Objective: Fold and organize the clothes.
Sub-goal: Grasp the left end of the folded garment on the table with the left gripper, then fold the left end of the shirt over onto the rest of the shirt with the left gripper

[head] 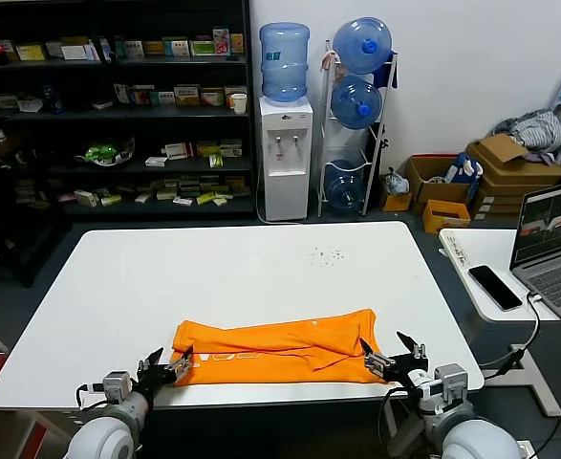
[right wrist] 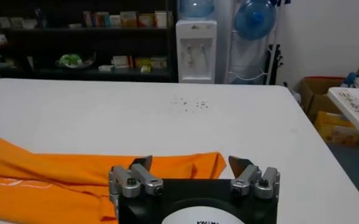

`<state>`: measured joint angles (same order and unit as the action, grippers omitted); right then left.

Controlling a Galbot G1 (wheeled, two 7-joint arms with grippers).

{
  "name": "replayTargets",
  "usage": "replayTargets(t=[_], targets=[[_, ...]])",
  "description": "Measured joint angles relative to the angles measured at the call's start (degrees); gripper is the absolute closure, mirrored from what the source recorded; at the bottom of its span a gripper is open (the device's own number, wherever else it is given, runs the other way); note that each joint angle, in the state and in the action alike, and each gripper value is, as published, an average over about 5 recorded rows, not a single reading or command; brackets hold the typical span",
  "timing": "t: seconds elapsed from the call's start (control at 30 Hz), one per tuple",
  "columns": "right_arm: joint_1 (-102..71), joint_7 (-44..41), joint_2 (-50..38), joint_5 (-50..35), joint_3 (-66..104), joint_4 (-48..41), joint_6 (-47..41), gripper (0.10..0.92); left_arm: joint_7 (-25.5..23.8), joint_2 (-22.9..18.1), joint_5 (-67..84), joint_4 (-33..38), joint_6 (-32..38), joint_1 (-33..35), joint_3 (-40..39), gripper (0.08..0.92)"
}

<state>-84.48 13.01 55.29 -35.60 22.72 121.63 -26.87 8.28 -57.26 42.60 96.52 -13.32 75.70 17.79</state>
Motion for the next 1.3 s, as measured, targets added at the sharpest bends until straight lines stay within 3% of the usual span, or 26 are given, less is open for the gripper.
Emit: replayTargets(t=[0.73,1.0,1.3], targets=[[1.3,1.0,1.1,-0.2,-0.3,-1.3,0.5,0.203,1.7,-1.5,-4.5,1.6,3.5,1.3,-0.2,0.872],[3.2,1.4,2.0,-0.2,-1.8,-2.4,0.6,0.203,1.6,1.0,-5.2,3.4,4.1,3.8,5.0,0.883],[5.8,1.7,3.3,0.2,-3.7,-4.1,0.8,0.203,-0.3,9.4,-7.2,-1.0,6.0,10.2,18.6,0.883]])
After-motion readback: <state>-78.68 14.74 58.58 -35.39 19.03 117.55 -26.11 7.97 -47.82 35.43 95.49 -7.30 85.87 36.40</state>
